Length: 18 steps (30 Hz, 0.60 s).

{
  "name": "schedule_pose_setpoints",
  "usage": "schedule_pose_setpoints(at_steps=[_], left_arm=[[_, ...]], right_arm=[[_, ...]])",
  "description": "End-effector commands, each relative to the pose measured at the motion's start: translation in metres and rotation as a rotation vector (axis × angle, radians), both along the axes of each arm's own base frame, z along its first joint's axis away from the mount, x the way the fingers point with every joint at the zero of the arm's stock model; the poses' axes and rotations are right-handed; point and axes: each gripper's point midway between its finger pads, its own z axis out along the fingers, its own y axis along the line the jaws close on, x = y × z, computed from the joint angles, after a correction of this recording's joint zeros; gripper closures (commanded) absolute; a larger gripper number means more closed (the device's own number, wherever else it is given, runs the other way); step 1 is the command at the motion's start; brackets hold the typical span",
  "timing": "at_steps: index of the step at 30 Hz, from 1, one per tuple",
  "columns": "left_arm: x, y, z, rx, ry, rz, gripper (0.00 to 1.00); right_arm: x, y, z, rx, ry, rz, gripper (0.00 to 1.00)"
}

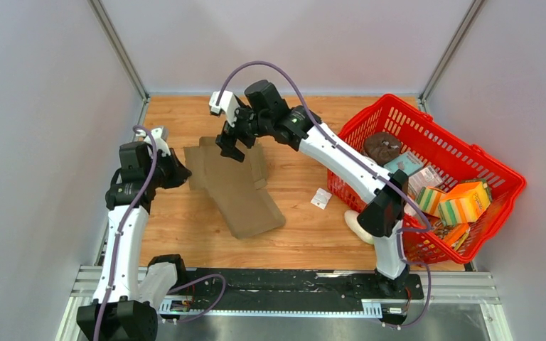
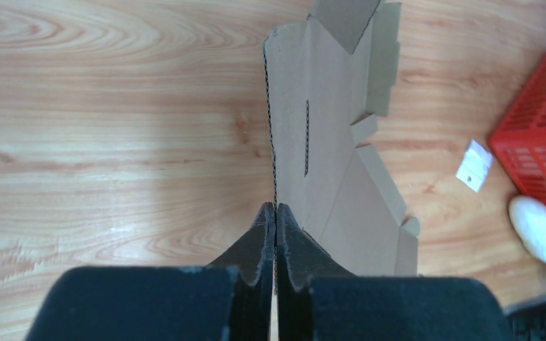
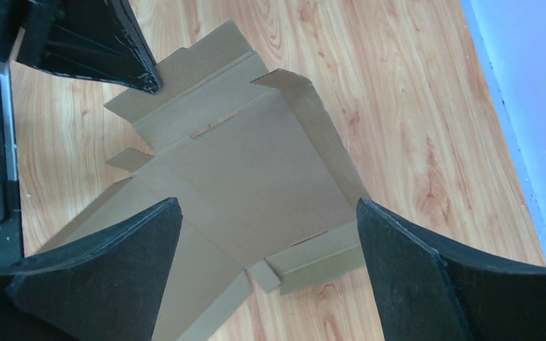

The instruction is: Fold the paper box

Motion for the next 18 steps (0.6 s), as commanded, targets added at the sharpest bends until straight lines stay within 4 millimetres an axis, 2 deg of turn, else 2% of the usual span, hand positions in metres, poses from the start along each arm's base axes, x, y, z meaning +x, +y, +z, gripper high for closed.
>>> schedule_pose_setpoints(at_steps=[1, 8, 9, 12, 18], left_arm=[[-0.014, -0.015, 0.023, 0.035, -0.068, -0.179, 1.00], [-0.019, -0.018, 0.020, 0.049, -0.107, -0.204, 1.00], [-0.019, -0.019, 0.022, 0.049, -0.118, -0.207, 1.00], [-0.020, -0.026, 0.023, 0.021, -0.136, -0.240, 1.00], [-0.027, -0.041, 0.028, -0.010, -0.167, -0.314, 1.00]], right_arm=[[0.002, 0.009, -0.012, 0.007, -0.038, 0.068, 0.01], [0.016, -0.003, -0.013, 0.089, 0.045, 0.174, 0.03], [0.012, -0.004, -0.012, 0.108, 0.060, 0.216, 0.04], [0.014, -0.004, -0.031, 0.088, 0.082, 0.246, 0.05], [0.013, 0.006, -0.044, 0.104, 0.106, 0.280, 0.07]])
